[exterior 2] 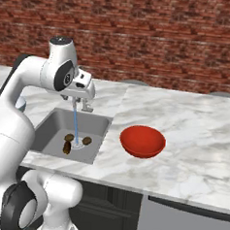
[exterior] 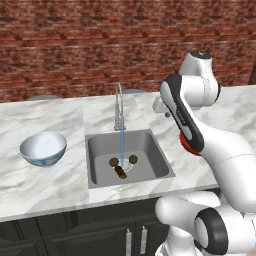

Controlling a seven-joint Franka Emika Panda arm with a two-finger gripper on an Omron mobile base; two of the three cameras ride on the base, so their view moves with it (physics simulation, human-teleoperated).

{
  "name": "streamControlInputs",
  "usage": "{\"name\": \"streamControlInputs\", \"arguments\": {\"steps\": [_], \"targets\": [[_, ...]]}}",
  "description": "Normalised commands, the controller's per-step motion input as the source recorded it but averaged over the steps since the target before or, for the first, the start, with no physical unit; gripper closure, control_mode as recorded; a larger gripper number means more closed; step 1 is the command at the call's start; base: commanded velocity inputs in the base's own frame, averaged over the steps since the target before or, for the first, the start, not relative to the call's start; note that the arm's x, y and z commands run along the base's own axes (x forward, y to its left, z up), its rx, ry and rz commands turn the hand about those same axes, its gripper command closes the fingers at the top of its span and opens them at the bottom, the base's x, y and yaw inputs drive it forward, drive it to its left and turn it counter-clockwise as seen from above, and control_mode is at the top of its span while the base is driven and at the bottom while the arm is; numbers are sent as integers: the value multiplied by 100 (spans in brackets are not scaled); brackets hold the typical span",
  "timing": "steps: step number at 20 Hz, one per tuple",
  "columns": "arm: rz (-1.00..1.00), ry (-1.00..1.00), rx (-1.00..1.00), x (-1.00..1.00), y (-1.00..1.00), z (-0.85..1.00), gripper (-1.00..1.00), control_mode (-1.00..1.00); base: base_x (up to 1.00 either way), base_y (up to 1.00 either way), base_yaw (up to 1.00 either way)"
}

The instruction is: Pick the kiwis from the sink and place them in one bowl. Place the sweet potato in the other bowl. Then turn off the sink faucet.

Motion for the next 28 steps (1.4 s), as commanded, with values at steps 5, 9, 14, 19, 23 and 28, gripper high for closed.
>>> {"name": "streamControlInputs", "arguments": {"steps": [5,9,14,19,23,28], "targets": [[0,4,0,-5,0,-14,-100,-100,0,0,0],[0,3,0,-14,3,-22,-100,-100,0,0,0],[0,2,0,-10,20,-19,-100,-100,0,0,0],[0,1,0,-8,30,-24,-100,-100,0,0,0],[0,2,0,-1,33,-29,-100,-100,0,0,0],[0,3,-1,0,34,-29,-100,-100,0,0,0]]}}
